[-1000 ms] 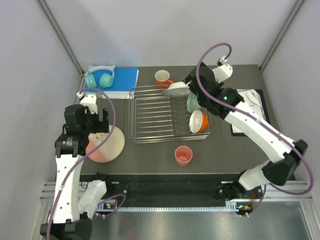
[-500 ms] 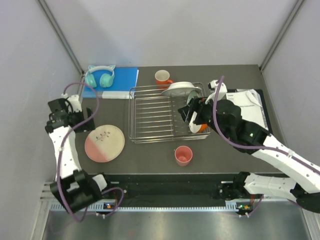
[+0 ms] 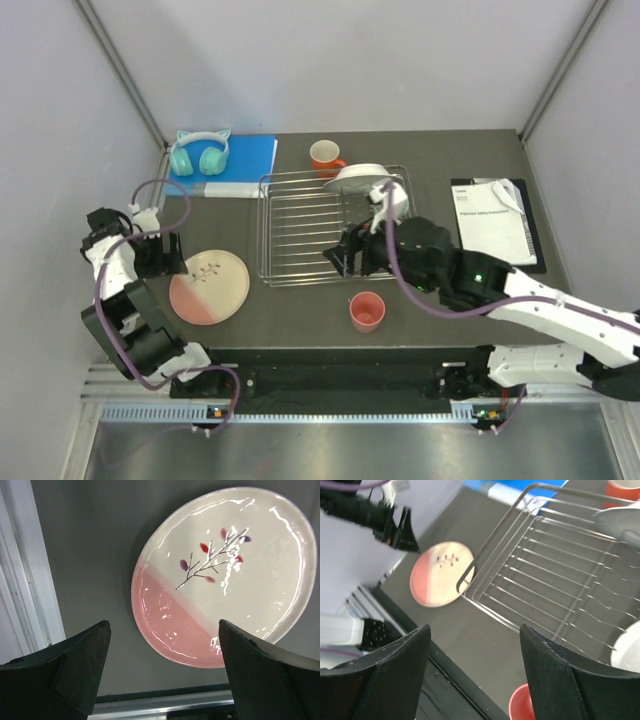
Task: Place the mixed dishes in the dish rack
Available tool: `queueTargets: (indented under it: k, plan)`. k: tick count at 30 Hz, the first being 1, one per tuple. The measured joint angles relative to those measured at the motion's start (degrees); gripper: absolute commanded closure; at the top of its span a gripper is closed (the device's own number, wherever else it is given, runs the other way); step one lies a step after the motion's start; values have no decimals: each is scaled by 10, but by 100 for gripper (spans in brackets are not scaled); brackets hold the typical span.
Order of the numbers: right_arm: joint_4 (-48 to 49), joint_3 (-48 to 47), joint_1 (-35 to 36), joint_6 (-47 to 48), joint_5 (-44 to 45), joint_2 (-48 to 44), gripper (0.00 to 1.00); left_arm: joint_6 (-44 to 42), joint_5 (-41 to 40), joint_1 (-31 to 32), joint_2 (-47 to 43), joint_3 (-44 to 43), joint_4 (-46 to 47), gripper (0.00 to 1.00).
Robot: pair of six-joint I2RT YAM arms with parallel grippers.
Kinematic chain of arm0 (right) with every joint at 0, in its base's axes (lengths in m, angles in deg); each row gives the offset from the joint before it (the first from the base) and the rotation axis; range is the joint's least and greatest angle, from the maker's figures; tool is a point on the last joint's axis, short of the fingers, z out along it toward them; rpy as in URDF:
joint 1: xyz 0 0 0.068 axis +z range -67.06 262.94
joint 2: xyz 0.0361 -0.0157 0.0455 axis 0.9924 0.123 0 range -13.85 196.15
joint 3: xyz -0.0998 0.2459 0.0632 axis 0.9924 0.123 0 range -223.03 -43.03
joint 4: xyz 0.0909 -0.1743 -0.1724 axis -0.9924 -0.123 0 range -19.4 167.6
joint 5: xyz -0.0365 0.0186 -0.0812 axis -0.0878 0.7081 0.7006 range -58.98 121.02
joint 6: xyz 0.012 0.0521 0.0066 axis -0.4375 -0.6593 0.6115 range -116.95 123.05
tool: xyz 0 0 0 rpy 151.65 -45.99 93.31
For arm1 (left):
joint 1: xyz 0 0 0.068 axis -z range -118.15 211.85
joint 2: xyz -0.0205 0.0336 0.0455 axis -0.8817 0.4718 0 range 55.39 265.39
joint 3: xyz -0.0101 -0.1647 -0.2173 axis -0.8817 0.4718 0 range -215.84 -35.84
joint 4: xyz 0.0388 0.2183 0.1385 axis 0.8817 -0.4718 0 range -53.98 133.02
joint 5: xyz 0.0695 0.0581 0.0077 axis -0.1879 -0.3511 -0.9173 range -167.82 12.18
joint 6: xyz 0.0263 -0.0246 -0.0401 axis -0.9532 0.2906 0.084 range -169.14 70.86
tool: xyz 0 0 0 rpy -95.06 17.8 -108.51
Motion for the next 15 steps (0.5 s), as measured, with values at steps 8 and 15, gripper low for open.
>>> queueTargets:
  k: [8, 15]
  plan:
    - [3, -97, 22, 49, -80, 176, 28, -40, -8, -14, 42, 56, 42, 11]
    - [6, -200, 28, 74, -134, 321, 29, -70, -11, -15, 81, 78, 90, 17]
